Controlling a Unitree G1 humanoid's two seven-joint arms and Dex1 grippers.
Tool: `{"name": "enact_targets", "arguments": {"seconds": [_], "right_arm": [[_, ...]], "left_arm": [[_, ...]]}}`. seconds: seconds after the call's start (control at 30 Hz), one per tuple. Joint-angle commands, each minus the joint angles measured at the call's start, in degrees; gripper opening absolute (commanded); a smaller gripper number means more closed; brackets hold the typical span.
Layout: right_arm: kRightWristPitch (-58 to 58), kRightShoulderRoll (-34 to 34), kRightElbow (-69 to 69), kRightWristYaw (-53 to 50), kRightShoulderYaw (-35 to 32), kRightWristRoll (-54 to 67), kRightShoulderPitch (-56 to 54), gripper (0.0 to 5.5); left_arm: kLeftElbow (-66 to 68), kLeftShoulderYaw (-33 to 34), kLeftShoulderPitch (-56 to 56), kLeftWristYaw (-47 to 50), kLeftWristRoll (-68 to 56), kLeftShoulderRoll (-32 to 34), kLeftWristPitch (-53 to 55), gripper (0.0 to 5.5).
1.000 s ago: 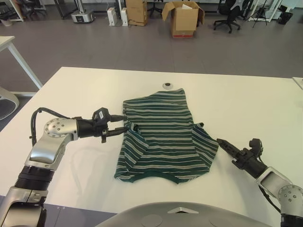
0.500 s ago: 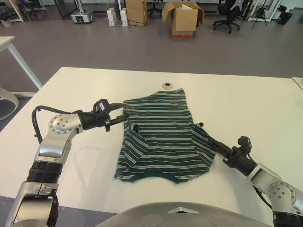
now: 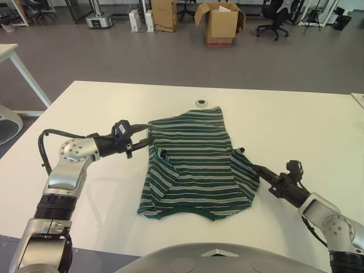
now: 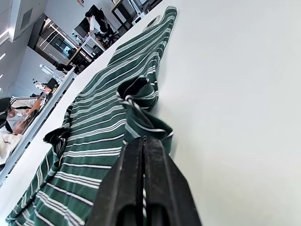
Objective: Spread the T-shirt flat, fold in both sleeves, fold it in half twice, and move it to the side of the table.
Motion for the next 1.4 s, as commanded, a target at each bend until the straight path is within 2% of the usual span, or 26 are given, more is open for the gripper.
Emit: {"name": "enact_targets", "arguments": {"seconds": [0.03,0.3,0.53,0.83,1.37,1.4], "right_arm": [[1.8,1.1,3.1,-1.7,-1.2,-0.1,1.5,0.74],[6.2,0.3,1.0,-1.6,-6.1,5.7,5.1,2.24],[4.6,1.5,-0.8,-1.6,-1.1,1.6,7.4,2.24],[3.4,3.7,2.8,-3.3,0.3,0.4,4.3,2.24],[-0.7,1.0,5.2,-1.5,6.2,-5.4,4.4,0.13],[-1.7,0.9,5.9,-1.7,6.4,-6.2,4.3,0.13]], "left_arm": [[0.6,0.3,0.3,0.4,1.1,-0.2,-0.6,2.23],[-1.1,-0.3,2.3,1.1,2.1,-0.8,-0.7,2.23],[-1.4,-0.6,2.4,1.3,2.2,-1.2,-0.4,2.23],[-0.6,-1.5,1.6,0.8,3.2,-1.3,-0.9,2.23],[-0.3,-1.2,1.8,1.4,4.0,-1.5,-1.7,2.23],[-0.2,-1.2,1.9,1.4,4.1,-1.5,-1.8,2.23]]}}
